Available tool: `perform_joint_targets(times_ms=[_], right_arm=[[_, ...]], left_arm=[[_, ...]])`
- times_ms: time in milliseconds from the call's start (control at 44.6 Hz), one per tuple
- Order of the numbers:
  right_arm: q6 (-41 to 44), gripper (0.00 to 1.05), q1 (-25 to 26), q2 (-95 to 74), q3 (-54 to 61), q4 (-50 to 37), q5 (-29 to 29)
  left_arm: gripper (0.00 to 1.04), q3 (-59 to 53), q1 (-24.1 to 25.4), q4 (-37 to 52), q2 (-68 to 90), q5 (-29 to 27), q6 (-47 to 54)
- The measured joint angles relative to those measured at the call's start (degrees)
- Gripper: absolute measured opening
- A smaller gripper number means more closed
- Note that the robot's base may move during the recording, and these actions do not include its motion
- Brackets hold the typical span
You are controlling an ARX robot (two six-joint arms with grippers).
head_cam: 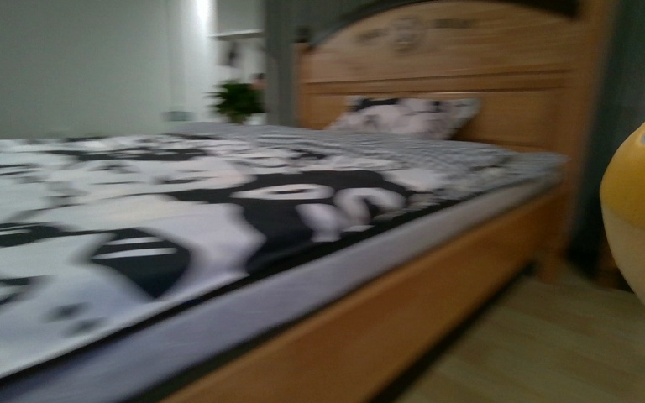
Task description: Put away toys
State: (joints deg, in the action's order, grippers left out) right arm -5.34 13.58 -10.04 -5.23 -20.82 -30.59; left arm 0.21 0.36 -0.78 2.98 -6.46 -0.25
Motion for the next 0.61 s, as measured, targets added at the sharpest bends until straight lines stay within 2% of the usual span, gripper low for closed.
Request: perform_joint_targets(times_ms=[606], right_arm=[[0.0,0.10,0.0,0.0,0.0,0.0,0.1]], left_arm=[[0.99,0.0,0.0,0.0,0.2,0.0,0.0]])
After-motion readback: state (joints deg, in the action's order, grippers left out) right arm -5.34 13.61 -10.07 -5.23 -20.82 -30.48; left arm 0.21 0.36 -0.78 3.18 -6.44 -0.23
